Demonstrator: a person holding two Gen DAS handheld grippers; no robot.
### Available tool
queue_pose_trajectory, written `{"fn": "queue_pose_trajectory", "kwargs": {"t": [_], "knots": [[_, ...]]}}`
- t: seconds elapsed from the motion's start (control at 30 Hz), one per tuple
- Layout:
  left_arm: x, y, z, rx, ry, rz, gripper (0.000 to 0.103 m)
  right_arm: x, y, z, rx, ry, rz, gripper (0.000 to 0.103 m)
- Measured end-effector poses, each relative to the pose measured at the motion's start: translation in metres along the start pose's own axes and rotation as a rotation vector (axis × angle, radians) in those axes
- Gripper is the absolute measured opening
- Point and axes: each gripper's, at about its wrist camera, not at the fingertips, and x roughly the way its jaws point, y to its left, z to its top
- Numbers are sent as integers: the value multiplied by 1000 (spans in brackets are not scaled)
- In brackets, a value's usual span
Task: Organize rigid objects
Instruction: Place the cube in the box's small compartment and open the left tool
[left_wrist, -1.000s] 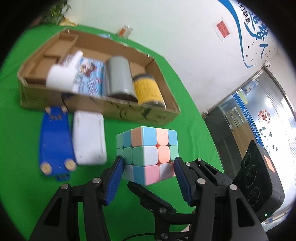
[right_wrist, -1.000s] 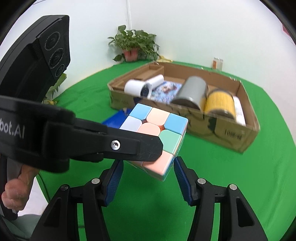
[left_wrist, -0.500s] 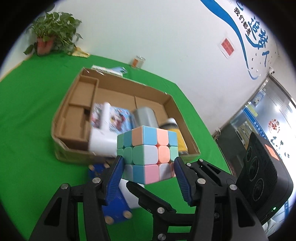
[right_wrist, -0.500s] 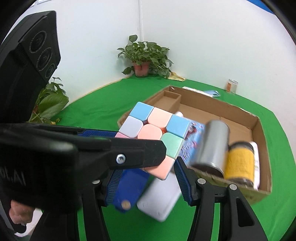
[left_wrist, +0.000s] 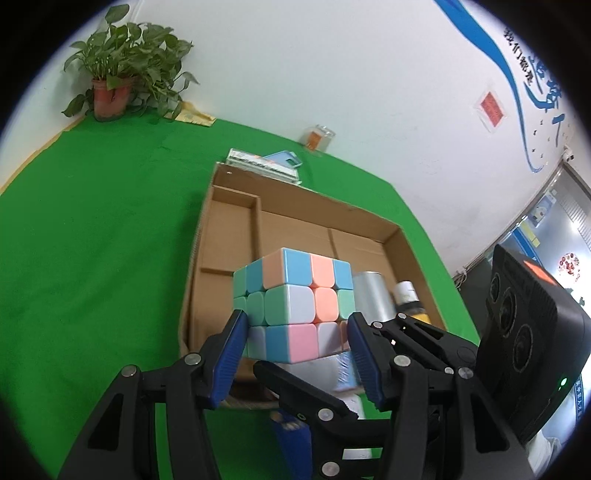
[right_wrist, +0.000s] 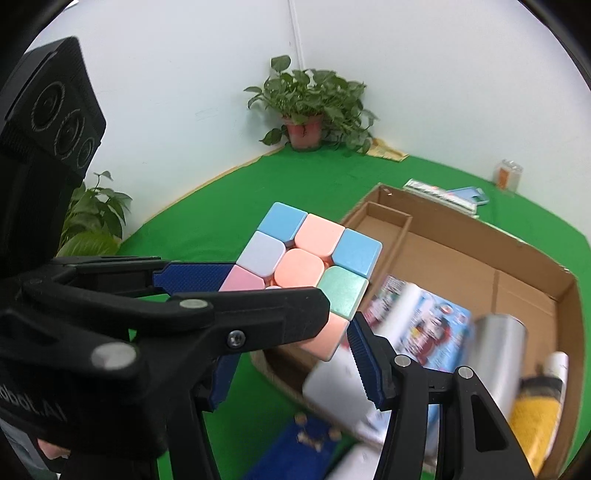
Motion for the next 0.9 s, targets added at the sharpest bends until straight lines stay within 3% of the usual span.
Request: {"fn": "queue_pose_trajectory", "kwargs": {"t": [0.27, 0.43, 0.53, 0.67, 0.73, 0.77, 0.8, 0.83, 0.9], "knots": [[48, 41, 14, -52, 112, -10, 55, 67, -20, 11, 75, 107, 32, 55], [61, 51, 11, -92, 133, 7, 49, 91, -26, 5, 52, 171, -9, 55], [52, 46, 9, -73, 97, 11, 49, 86, -36, 2, 89, 176, -39, 56], [26, 31, 5, -4, 10, 81, 53, 56, -37, -15, 90, 148, -72, 58], [9, 18, -5, 57, -67, 134, 66, 28, -33, -31, 88, 90, -122, 78], [2, 13, -10, 78, -110, 170, 82, 13, -30, -41, 83, 52, -144, 82], [-6, 6, -18, 97, -168, 213, 88, 1, -27, -51, 74, 19, -164, 87], [-15, -1, -27, 120, -228, 250, 88, -8, -24, -59, 65, -1, -184, 88], [-23, -11, -43, 159, -269, 260, 83, -26, -21, -80, 59, -37, -222, 85]]}}
